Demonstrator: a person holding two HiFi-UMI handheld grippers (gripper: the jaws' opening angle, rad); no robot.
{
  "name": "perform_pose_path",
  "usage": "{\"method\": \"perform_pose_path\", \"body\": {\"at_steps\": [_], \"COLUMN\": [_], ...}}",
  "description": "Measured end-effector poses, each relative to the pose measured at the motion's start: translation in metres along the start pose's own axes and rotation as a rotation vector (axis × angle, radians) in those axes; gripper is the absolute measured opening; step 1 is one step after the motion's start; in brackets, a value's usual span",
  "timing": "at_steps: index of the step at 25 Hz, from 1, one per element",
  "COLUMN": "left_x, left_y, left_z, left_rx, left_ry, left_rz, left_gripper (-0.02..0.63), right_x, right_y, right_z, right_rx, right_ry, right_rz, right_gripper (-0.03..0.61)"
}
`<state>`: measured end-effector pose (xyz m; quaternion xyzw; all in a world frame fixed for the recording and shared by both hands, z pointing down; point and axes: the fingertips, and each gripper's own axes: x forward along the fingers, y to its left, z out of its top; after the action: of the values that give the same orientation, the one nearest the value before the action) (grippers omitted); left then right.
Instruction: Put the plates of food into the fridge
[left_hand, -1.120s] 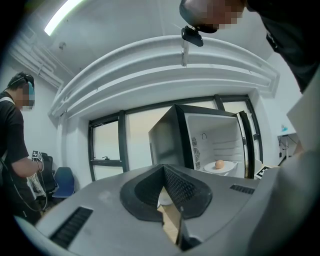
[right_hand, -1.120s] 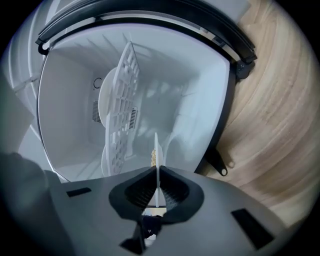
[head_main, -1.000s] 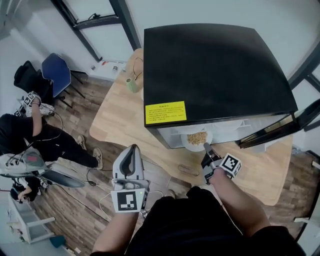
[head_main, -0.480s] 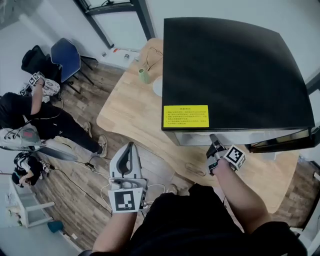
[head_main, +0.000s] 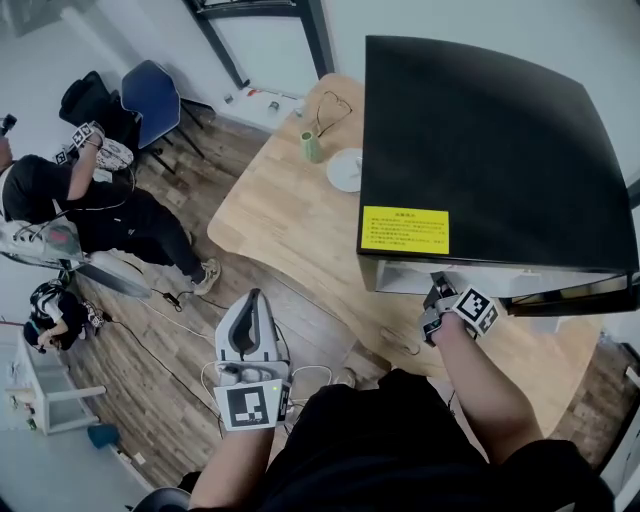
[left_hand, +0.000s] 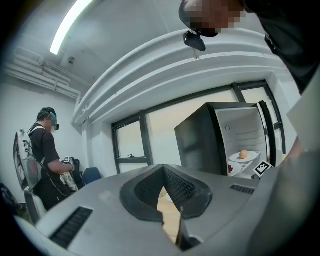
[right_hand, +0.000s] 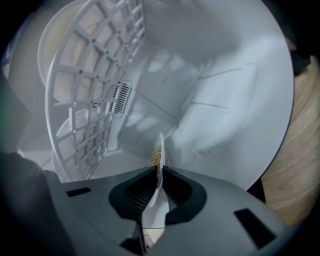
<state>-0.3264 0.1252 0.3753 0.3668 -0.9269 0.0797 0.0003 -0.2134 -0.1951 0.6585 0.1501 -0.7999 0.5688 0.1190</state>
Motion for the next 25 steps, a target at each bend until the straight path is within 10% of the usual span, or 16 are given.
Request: {"method": "perform_pose_path", "body": {"at_steps": [10,25], "left_x": [-0.008,0.007], "left_y": [0.001,-0.048], "left_z": [0.005,0.011], "left_rx": [0.014,-0.013], "left_ry": [-0.04,-0.085], "left_rz": [-0.008,-0.19], "left_gripper": [0.005,0.005], "right_x": [-0.005,-0.068], "right_y": [-0.007,0.039], "right_z": [-0.01,0.009], "right_rx": [-0.408,-0.582], "right_ry": [0.13,0.029], "right_rz": [-0.254,-0.139], "right_gripper": [0.162,0.167]}}
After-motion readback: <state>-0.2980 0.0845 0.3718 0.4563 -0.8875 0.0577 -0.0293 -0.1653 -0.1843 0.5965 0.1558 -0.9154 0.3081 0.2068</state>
